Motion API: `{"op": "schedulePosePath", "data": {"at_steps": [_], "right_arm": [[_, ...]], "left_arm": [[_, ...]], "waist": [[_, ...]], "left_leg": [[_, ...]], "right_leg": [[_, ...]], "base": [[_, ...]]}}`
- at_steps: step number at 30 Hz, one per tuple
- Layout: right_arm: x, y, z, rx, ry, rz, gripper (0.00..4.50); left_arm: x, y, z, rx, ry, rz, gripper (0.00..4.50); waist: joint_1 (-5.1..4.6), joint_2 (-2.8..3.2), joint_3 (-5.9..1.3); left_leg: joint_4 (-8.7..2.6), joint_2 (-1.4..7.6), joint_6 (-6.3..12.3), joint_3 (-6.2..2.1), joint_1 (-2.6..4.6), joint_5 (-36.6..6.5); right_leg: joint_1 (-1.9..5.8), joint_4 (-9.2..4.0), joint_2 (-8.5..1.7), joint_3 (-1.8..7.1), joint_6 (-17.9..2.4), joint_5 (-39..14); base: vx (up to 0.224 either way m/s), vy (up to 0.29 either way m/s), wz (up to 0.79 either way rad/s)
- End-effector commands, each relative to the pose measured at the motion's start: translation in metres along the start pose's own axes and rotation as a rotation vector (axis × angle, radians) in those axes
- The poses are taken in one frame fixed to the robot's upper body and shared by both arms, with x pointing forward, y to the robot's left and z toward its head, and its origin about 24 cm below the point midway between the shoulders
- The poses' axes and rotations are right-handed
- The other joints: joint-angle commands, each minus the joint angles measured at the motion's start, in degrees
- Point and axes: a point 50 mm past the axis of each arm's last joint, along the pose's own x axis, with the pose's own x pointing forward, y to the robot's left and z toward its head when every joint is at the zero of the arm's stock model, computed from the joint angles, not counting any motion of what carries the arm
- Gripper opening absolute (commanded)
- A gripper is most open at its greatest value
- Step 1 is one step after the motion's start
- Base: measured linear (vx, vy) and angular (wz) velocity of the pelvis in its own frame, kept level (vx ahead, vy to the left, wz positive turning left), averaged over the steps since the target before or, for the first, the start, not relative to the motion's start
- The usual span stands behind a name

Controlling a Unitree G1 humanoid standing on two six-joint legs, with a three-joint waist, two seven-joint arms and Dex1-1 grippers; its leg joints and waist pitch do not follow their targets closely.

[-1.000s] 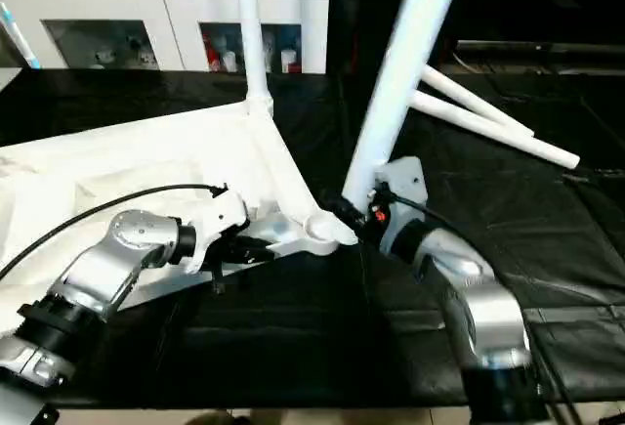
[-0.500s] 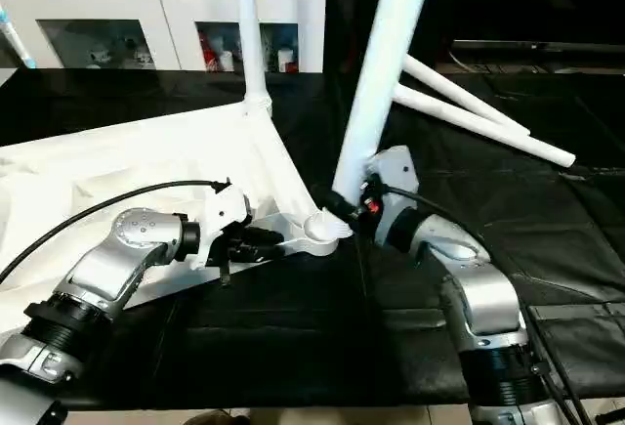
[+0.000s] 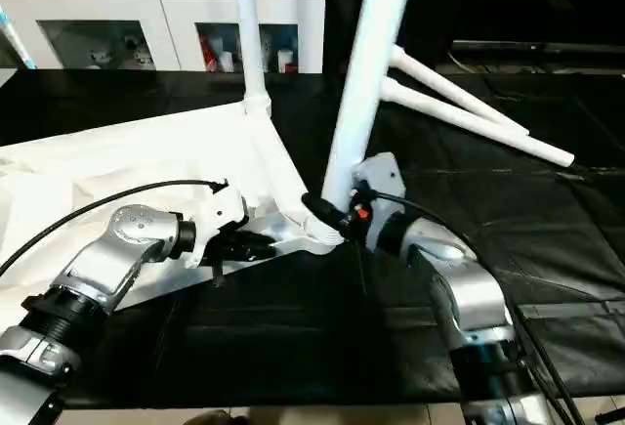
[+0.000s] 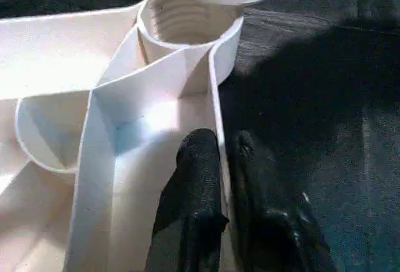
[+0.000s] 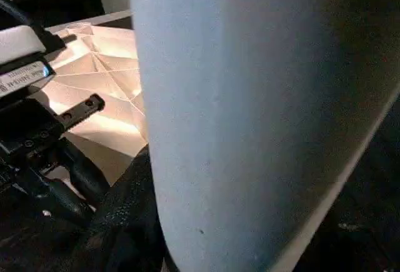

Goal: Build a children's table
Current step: Insert table leg to table base

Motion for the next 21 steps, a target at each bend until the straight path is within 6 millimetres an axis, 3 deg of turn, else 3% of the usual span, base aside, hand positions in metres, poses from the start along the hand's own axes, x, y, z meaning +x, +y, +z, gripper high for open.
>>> {"op": "schedulePosePath", "data": {"at_steps": [1,9,11,14,21], "right_arm": [[0.002,-0.002,0.003,-0.029,-0.010,0.007,1.93],[0.010,-0.006,-0.003,-0.027,0.010,0.031,1.93],[0.011,-0.005,-0.005,-0.021,0.020,0.056,1.93],[0.012,-0.004,-0.006,-0.014,0.023,0.079,1.93],[0.017,-0.002,-0.011,-0.006,0.033,0.118,1.93]], "left_arm": [[-0.004,0.001,0.000,0.006,0.034,-0.016,0.11],[-0.006,-0.001,0.005,0.054,-0.009,-0.060,0.00],[-0.007,-0.001,0.006,0.070,-0.005,-0.068,0.00],[-0.007,-0.001,0.006,0.074,0.006,-0.068,0.00],[-0.003,0.001,0.008,0.082,-0.002,-0.066,0.00]], "waist": [[0.18,0.05,-3.74],[0.45,0.13,-3.77],[0.43,-0.21,-3.80],[0.80,-0.06,-3.87],[1.03,-0.07,-3.79]], "left_leg": [[-3.91,4.65,2.76,-1.91,1.84,-6.02],[-4.05,4.72,1.84,-1.99,1.95,-7.44],[-3.99,4.68,2.31,-1.89,1.89,-6.69],[-3.80,4.71,3.31,-1.85,1.83,-5.22],[-3.98,4.81,2.55,-1.83,1.97,-6.87]], "right_leg": [[1.87,-3.76,-5.32,2.10,-16.39,7.27],[1.85,-3.73,-5.32,2.03,-16.66,6.46],[1.90,-3.69,-5.23,2.05,-16.61,7.68],[1.88,-3.50,-5.36,2.06,-16.46,9.29],[1.73,-3.71,-5.44,2.04,-16.51,6.23]], "base": [[0.000,0.000,0.00],[0.000,0.000,0.00],[0.000,0.000,0.00],[0.000,0.000,0.00],[0.000,0.000,0.00]]}}
